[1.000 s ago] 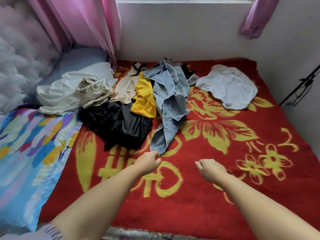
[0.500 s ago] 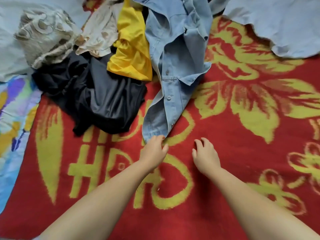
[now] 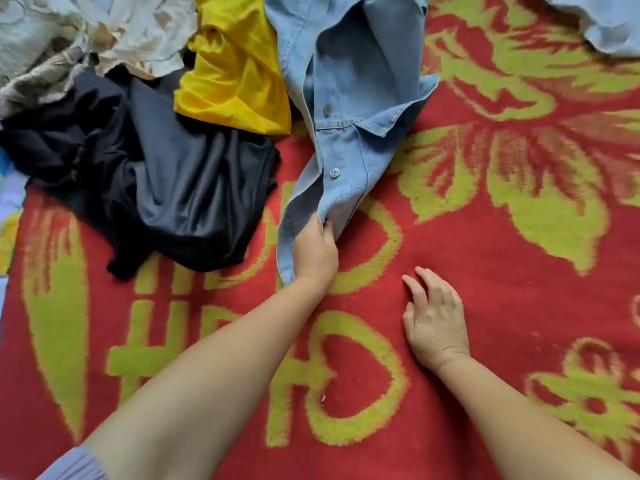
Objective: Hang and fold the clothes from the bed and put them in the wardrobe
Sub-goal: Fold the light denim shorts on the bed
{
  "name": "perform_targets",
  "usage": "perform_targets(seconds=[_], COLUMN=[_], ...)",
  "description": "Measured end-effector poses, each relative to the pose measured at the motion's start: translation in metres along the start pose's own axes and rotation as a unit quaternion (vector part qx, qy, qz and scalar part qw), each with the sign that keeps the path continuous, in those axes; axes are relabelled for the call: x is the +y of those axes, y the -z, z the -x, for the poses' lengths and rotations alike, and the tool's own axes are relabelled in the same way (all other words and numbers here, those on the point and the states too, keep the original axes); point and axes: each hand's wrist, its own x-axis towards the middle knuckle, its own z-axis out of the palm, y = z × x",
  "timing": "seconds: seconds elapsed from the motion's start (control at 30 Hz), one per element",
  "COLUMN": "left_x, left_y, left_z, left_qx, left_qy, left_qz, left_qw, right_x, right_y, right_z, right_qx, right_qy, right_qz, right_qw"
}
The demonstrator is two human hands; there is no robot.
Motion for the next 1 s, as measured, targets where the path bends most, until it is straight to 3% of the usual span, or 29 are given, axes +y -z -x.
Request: perform_targets(seconds=[0.1,0.17,0.23,0.3,0.37,0.43,0.5,0.57,0.67,0.73,0.83,0.9,1.0], left_x=[0.024,0.046,0.076,0.11,0.142,0.169,0.19,0.203,0.212,0.211,0.212,0.215,0.226], left_y=[0.034,0.058,0.08,0.106,0.137,0.169,0.198,0.222,0.252,0.271,0.294,0.302,0.308], left_z=[0.004,0.011,0.027,0.05,0.076,0.103,0.131,0.155,0.177,0.189,0.204,0.206,0.192], left_qx=[-0.008,-0.039,-0.056,-0.062,-0.06,-0.06,-0.067,-0.073,-0.094,-0.137,-0.194,-0.156,-0.038], left_qy=[-0.013,-0.024,-0.042,-0.063,-0.108,-0.168,-0.233,-0.278,-0.303,-0.306,-0.275,-0.257,-0.255], left_qz=[0.003,-0.002,-0.022,-0.027,-0.031,-0.065,-0.105,-0.142,-0.151,-0.114,0.01,0.089,0.126], left_qw=[1.0,0.999,0.997,0.996,0.992,0.982,0.964,0.947,0.936,0.935,0.942,0.95,0.958], right_x=[-0.01,-0.02,-0.046,-0.082,-0.114,-0.137,-0.158,-0.18,-0.208,-0.216,-0.214,-0.206,-0.199], right_y=[0.019,0.038,0.074,0.126,0.177,0.228,0.277,0.315,0.352,0.372,0.409,0.435,0.472], right_z=[-0.007,-0.019,-0.044,-0.075,-0.102,-0.127,-0.148,-0.16,-0.162,-0.16,-0.159,-0.157,-0.141], right_qx=[-0.151,-0.29,-0.382,-0.369,-0.268,-0.207,-0.219,-0.233,-0.208,-0.198,-0.173,-0.154,-0.207], right_qy=[-0.051,-0.103,-0.209,-0.35,-0.426,-0.427,-0.395,-0.372,-0.361,-0.348,-0.324,-0.292,-0.199], right_qz=[0.015,0.008,-0.121,-0.366,-0.541,-0.64,-0.684,-0.683,-0.618,-0.579,-0.568,-0.566,-0.472], right_qw=[0.987,0.951,0.892,0.779,0.673,0.604,0.572,0.584,0.667,0.71,0.737,0.756,0.834])
